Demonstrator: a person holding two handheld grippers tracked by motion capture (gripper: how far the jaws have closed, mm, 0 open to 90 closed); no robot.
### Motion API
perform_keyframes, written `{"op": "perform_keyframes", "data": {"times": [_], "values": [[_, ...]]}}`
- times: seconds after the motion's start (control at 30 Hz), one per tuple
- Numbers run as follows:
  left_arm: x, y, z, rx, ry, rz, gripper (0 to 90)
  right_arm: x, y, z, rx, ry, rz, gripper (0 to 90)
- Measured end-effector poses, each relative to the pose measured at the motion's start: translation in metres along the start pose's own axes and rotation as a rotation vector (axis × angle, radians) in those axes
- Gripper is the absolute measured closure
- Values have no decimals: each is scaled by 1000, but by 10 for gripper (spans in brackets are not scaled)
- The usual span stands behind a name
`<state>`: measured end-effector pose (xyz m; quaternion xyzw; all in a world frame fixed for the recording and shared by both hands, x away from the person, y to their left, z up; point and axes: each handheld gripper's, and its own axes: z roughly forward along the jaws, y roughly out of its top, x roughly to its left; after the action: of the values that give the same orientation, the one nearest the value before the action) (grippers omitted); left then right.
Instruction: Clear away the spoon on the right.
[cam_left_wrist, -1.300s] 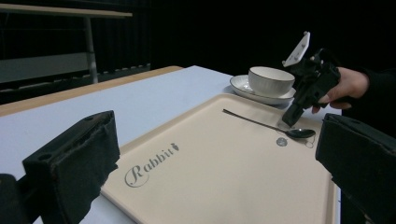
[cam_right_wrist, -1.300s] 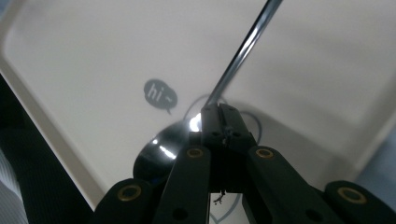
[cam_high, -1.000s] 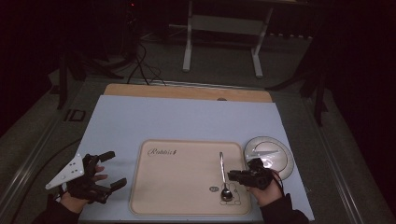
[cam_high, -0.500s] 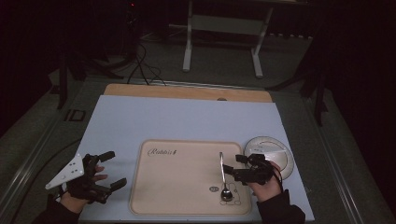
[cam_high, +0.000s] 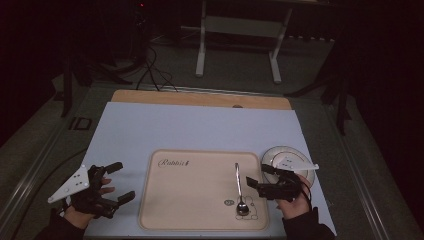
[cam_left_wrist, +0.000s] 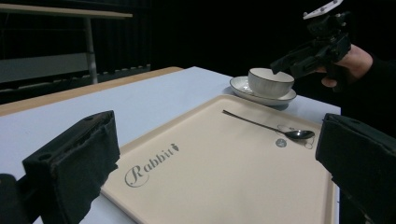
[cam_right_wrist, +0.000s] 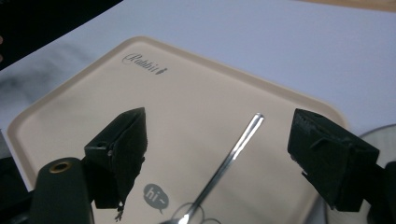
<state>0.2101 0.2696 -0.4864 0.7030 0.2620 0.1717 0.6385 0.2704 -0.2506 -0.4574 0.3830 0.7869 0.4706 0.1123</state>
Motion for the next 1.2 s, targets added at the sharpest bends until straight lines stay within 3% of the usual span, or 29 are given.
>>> {"op": "perform_keyframes", "data": {"times": [0.33, 0.53, 1.2], "values": [[0, 0, 0, 2, 3, -6, 0, -8, -12, -23, -56, -59, 2, 186], [1, 0, 0, 1, 6, -8, 0, -13, -23, -33, -77, -69, 8, 186], [1, -1, -1, 1, 9, -8, 0, -17, -53, -46, -72, -123, -17, 187]]}}
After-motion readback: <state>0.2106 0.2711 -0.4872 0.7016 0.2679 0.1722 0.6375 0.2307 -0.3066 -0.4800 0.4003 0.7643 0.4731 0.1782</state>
